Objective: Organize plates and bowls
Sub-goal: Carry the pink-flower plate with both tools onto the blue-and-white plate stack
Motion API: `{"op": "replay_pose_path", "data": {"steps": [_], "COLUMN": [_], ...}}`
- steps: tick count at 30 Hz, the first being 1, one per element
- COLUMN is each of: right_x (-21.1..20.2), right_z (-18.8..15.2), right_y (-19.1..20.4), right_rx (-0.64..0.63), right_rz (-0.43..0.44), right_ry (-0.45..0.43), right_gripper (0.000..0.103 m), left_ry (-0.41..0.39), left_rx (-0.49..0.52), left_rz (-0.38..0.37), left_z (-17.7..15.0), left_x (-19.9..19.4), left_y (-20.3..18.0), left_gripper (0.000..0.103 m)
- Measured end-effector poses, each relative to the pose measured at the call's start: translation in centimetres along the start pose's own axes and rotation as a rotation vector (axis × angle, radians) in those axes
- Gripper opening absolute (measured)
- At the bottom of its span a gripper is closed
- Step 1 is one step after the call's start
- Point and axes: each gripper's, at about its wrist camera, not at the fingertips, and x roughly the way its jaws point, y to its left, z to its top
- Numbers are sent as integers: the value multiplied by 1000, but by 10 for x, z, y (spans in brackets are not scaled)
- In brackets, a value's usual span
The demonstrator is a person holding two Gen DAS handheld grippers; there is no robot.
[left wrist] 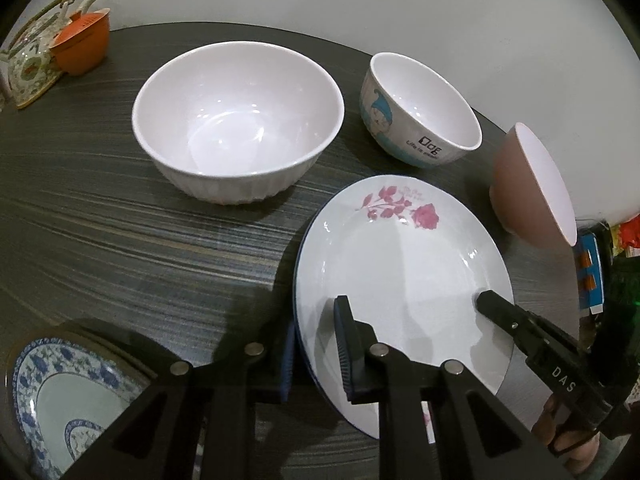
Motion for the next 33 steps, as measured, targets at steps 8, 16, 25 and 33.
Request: {"op": "replay_pose_path", "data": {"steps": [8, 16, 25, 33], "right_x": [-14, -33, -57, -73], "right_z": [-4, -10, -24, -38], "right_y": [8, 31, 58, 89], "right_rx": [-15, -42, -82, -125], "right_rz": [5, 21, 47, 67], "right_ry": [-26, -57, -98, -116], "right_gripper": [12, 12, 12, 12], "left_ry": [-25, -64, -120, -161], "left_rx": [5, -1, -36, -64], "left_rz": [11, 15, 15, 24], "left_z": [-12, -30, -49, -75], "left_x": [-19, -48, -98, -133], "left_y": [-2, 2, 22, 47], "left_gripper": [18, 18, 18, 18]}}
